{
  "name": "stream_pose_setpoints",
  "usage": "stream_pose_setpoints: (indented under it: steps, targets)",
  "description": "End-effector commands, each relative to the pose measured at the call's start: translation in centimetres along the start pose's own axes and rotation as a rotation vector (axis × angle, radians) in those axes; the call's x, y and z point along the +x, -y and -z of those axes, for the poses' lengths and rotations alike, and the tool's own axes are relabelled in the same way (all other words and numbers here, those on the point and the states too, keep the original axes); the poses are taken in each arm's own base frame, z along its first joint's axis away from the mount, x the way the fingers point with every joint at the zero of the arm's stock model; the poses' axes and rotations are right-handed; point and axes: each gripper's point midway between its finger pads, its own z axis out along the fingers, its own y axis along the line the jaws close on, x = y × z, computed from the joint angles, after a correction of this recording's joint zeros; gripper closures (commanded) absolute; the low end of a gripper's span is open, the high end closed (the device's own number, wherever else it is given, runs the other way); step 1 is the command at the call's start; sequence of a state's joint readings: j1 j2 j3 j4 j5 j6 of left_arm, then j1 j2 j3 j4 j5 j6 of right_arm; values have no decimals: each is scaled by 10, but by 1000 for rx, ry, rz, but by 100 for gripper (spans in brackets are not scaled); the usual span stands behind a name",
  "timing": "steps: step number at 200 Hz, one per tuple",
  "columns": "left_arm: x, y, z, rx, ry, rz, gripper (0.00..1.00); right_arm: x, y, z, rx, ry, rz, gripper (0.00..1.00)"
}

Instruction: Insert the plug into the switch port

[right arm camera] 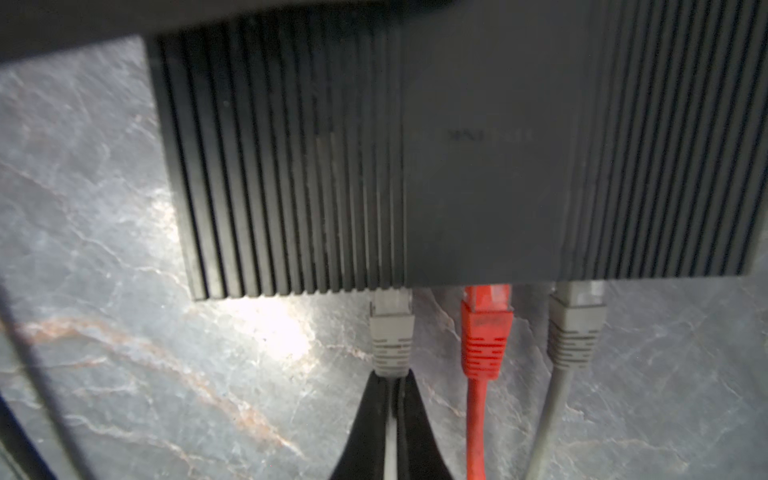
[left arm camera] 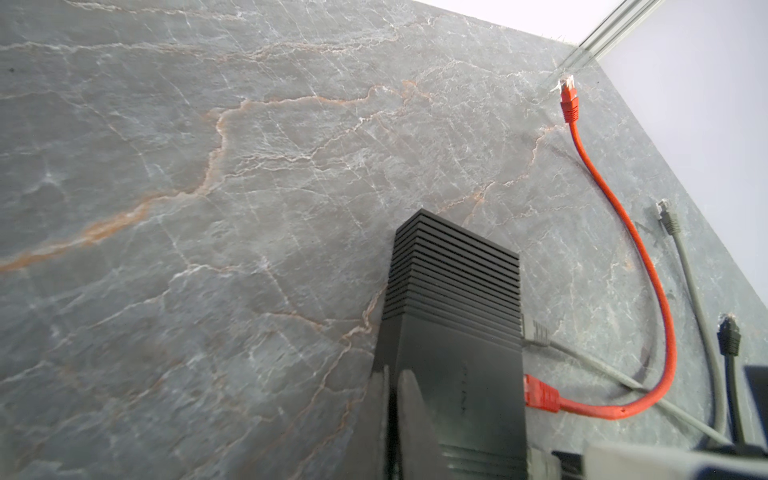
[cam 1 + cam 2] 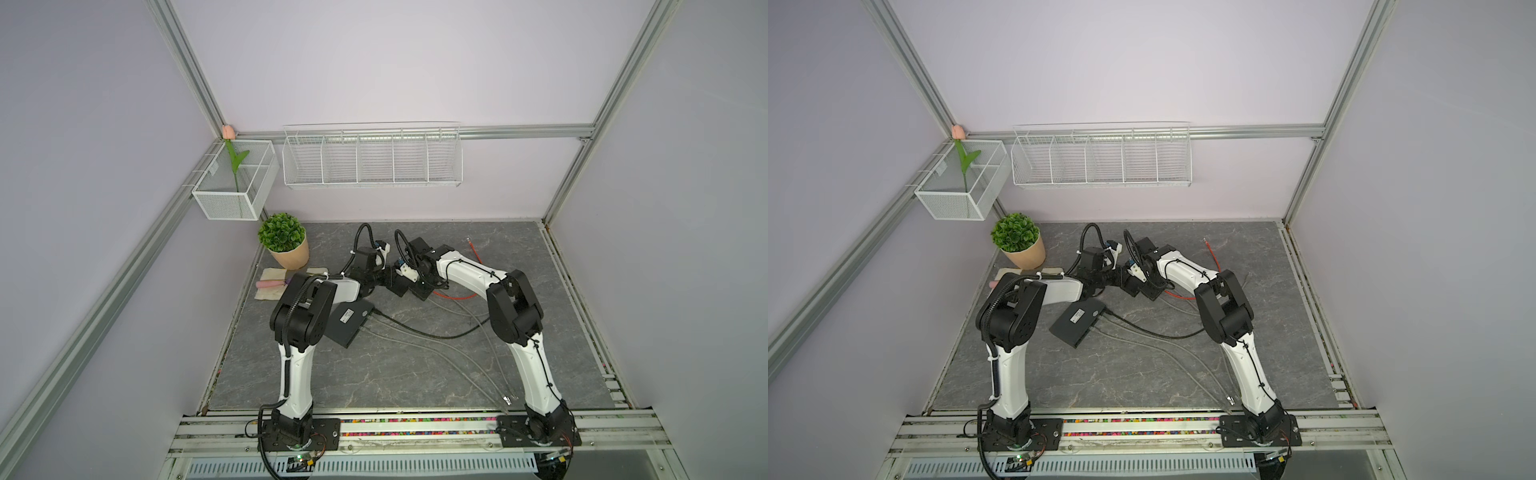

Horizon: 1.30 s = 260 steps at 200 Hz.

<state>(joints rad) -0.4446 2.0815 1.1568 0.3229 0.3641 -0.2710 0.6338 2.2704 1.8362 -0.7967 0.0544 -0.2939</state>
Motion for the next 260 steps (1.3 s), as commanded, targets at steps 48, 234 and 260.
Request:
stream_pose_setpoints:
  steps: [48,234,260]
  targets:
    - [12,17,46,104,-63,90,63,-76,10,25,72,265,106,84]
    - [-19,16,163,-41,231,86,18,17,-62,135,-28,437,-137,57]
    - [-7,24,168,-4,263,109,18,62,-125,136,-169,463,-167,52]
